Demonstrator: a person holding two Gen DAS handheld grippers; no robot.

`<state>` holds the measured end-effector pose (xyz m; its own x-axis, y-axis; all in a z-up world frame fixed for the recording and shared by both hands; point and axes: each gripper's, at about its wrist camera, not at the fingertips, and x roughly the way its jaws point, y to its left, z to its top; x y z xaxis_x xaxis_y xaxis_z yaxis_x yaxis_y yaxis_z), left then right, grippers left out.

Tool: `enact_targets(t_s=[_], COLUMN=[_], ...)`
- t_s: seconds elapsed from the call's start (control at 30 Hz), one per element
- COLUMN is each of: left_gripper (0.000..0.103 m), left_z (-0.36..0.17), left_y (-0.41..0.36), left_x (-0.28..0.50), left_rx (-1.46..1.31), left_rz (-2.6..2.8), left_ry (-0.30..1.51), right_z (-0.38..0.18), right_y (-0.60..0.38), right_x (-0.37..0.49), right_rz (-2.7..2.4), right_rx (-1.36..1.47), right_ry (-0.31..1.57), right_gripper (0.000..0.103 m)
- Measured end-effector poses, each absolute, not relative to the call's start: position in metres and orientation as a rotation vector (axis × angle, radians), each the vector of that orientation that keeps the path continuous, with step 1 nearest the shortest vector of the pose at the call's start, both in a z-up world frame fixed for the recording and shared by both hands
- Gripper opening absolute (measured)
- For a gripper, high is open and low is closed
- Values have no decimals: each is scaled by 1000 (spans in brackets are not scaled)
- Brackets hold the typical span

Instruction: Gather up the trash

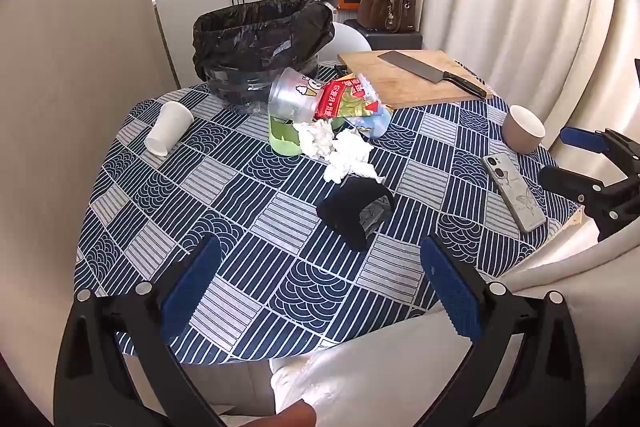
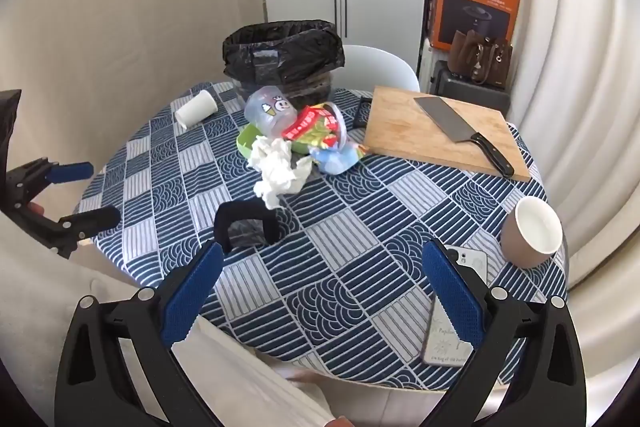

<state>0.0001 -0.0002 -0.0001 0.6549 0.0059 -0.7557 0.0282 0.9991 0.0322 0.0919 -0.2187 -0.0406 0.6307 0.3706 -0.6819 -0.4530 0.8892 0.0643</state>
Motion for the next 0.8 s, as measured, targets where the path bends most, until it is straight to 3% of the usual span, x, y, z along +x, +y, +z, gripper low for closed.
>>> enact_targets(t_s=[0.8], left_gripper=[97], left_z=[1], left_y=[1], left_x=[-7], left_rx=[25], left_rz=[-6], left_ry=[856], right_z=[-39], right_y=[-208], right_x=[86], right_rz=[497], right_rx=[-160], right_ry=[742], right_gripper=[95])
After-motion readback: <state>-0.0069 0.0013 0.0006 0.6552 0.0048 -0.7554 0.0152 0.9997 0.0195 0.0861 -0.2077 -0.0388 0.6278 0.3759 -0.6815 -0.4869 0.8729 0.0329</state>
